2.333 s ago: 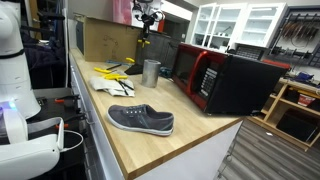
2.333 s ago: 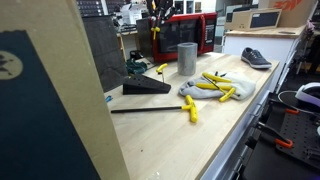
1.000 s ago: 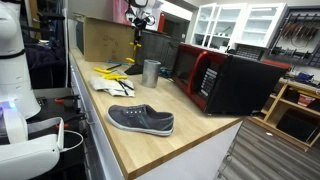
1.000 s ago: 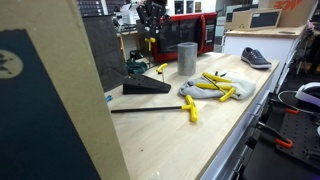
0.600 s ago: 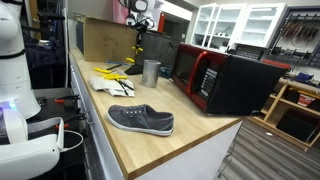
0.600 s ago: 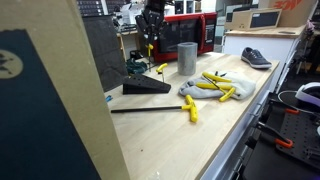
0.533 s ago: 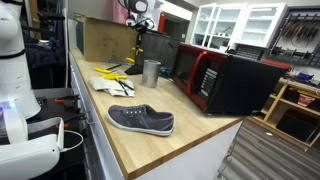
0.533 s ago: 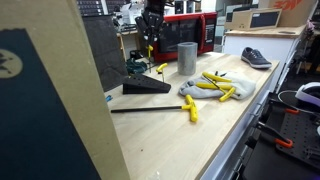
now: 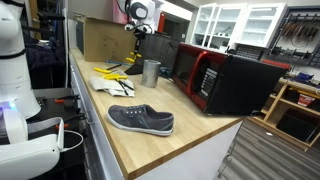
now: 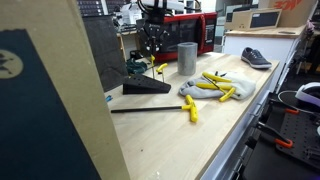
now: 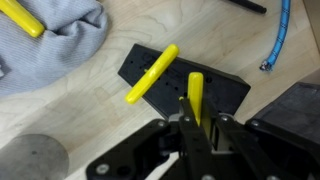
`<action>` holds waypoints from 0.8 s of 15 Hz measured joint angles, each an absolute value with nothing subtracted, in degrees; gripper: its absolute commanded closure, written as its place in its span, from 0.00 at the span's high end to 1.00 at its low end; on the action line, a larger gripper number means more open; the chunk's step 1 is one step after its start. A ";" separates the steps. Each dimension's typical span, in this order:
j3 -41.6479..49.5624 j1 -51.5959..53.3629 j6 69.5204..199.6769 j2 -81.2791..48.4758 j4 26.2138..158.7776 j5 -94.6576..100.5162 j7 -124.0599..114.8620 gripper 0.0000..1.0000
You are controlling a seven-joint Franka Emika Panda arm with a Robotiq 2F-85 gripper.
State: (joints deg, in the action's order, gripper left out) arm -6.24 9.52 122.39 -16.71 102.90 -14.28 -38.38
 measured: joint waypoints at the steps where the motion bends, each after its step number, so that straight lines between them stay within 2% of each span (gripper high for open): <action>1: -6.21 9.52 122.12 -16.85 102.90 -14.28 -38.67 0.04; 12: -5.91 9.54 117.85 -17.09 102.65 -11.87 -41.81 0.04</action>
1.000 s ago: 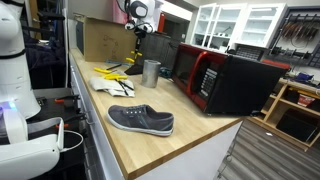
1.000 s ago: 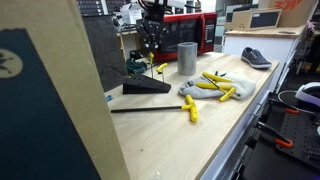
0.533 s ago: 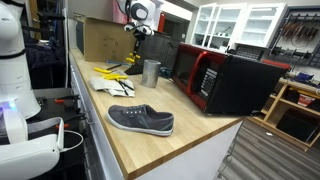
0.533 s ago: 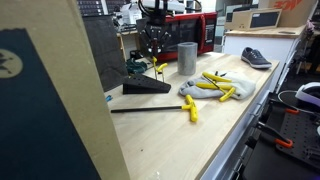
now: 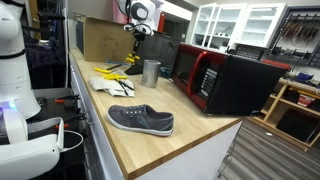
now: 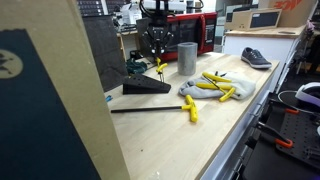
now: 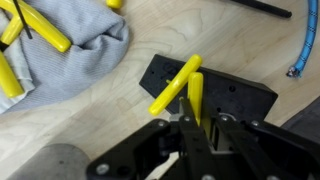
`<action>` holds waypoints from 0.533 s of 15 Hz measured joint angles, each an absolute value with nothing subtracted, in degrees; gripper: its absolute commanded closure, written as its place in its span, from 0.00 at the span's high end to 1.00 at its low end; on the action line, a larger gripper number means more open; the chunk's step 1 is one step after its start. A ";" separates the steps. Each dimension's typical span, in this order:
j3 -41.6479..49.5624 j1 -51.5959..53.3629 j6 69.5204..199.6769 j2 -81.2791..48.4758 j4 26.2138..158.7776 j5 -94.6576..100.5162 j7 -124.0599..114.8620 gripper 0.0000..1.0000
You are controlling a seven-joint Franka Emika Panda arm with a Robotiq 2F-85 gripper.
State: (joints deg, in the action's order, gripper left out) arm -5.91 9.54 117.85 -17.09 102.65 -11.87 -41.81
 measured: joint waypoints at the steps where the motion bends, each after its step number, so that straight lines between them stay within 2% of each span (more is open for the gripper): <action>1: -5.92 9.56 117.85 -17.09 102.65 -11.36 -42.12 0.04; 8: -5.92 10.55 117.92 -17.37 102.64 -10.45 -42.14 0.04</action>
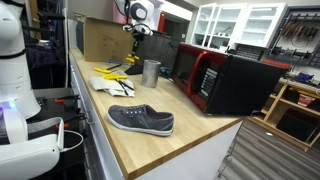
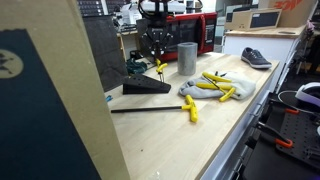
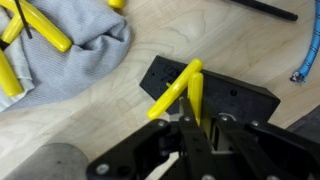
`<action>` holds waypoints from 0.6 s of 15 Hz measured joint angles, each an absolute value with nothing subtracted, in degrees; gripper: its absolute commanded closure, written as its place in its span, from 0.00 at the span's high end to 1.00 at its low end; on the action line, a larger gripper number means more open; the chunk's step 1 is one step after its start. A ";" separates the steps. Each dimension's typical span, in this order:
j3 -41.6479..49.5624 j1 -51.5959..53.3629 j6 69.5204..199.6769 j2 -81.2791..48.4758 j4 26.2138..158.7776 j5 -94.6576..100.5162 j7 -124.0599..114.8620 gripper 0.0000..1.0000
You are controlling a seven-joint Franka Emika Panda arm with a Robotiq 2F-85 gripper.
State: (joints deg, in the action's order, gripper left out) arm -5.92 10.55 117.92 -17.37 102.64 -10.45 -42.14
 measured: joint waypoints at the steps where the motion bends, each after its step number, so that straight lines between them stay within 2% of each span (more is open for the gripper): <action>1: -5.92 10.66 117.95 -17.40 102.64 -10.42 -42.14 0.04; 9: -5.92 10.83 118.50 -17.56 102.62 -8.82 -42.14 0.04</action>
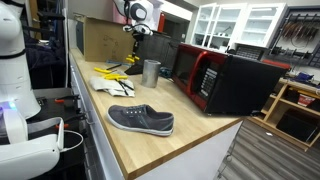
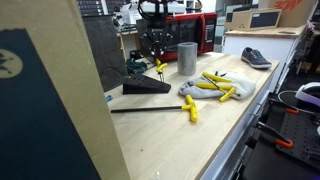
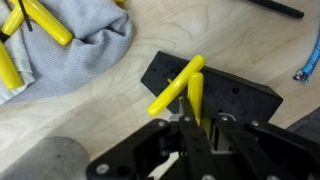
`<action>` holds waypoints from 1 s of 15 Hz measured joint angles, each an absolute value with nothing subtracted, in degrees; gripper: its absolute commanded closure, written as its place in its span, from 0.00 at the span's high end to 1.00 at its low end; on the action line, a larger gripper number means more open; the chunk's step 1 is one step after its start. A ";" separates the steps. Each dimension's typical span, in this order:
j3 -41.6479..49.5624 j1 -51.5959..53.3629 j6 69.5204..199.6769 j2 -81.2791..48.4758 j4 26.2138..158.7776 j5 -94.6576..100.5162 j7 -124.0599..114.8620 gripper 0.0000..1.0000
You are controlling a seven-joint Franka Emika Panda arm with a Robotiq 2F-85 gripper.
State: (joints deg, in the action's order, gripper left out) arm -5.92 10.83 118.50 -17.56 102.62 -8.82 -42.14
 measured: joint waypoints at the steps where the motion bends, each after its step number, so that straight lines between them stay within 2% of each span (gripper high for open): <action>1: -5.92 10.86 118.60 -17.56 102.61 -8.72 -42.14 0.04; 15: -5.92 11.55 120.57 -18.69 100.54 -8.18 -42.14 0.04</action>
